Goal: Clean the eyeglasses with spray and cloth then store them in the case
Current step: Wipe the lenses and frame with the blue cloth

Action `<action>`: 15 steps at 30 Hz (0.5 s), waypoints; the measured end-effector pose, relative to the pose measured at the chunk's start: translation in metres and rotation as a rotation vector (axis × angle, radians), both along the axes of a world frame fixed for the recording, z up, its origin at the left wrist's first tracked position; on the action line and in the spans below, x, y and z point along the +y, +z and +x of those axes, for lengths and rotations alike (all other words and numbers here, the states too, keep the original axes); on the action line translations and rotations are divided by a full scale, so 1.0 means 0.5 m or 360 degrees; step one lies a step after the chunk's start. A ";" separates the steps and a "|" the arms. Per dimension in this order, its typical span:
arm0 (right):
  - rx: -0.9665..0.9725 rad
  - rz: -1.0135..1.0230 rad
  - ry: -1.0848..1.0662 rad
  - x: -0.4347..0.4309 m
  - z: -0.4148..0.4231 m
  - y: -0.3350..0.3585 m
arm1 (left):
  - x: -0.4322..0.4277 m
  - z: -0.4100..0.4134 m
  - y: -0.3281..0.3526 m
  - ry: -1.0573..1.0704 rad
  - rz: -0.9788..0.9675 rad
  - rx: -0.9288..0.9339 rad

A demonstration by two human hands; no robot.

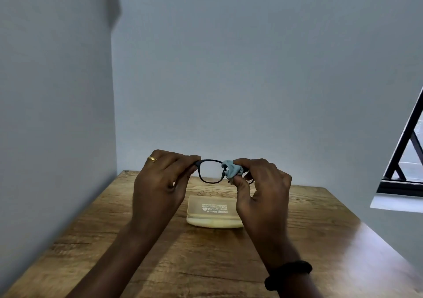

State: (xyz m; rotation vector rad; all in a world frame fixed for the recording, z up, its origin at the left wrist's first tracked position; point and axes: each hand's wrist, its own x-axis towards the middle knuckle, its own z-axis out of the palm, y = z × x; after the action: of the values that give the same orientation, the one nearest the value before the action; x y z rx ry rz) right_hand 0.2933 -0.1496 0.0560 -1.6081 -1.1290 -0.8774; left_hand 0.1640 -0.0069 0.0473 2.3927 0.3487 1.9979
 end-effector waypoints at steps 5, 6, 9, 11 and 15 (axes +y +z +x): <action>-0.0156 0.0065 -0.0103 0.004 -0.002 -0.006 | -0.015 0.008 0.000 -0.0184 -0.0174 -0.0066; -0.0156 0.0076 -0.0113 0.005 -0.001 -0.009 | -0.017 0.010 -0.002 -0.0200 -0.0173 -0.0057; -0.0152 0.0087 -0.0100 0.004 -0.001 -0.012 | -0.022 0.009 -0.006 -0.0213 -0.0174 -0.0048; -0.0171 0.0063 -0.0079 0.004 -0.005 -0.015 | -0.022 0.007 -0.007 -0.0202 -0.0175 -0.0050; -0.0213 0.0037 -0.0024 0.010 -0.017 -0.019 | -0.020 0.008 -0.008 -0.0210 -0.0148 -0.0015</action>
State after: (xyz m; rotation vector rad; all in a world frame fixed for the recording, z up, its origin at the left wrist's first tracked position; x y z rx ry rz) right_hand 0.2847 -0.1444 0.0465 -1.5595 -1.1959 -1.0173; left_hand 0.1678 -0.0171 0.0435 2.2859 0.2695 1.8934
